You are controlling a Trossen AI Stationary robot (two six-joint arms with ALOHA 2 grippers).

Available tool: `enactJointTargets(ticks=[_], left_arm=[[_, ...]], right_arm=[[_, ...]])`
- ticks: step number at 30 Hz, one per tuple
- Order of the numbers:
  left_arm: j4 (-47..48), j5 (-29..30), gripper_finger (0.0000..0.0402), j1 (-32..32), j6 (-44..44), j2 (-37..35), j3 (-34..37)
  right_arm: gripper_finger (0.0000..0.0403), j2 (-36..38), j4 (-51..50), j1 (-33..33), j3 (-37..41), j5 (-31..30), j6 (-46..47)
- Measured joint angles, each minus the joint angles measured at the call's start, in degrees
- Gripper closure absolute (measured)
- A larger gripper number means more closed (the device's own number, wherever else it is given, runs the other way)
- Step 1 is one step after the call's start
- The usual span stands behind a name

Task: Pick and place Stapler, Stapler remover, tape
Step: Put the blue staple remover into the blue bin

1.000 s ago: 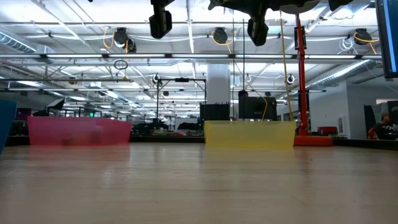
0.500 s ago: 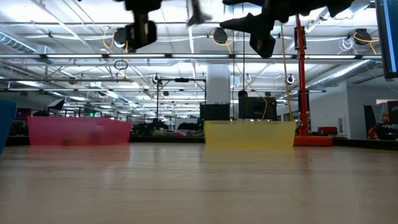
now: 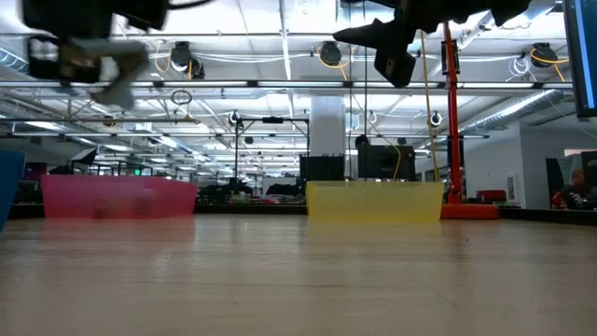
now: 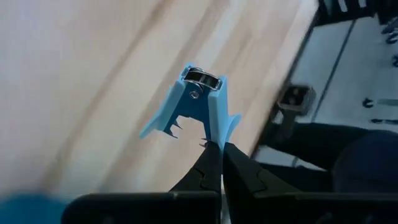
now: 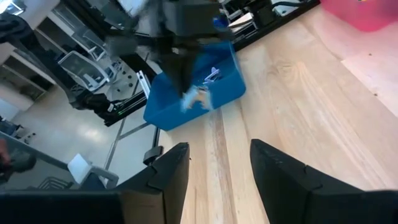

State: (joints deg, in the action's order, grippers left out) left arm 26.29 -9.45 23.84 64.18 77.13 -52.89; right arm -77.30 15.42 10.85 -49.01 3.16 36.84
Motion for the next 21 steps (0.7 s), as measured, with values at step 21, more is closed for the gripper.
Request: enactJointTargets(ticks=[21], left_arm=[[20.11,-4.95,0.0401,24.74,50.62,-3.35,-0.04]], right_arm=[[0.0243,0.02,-0.43,-2.67,0.00,-0.07,-0.02]])
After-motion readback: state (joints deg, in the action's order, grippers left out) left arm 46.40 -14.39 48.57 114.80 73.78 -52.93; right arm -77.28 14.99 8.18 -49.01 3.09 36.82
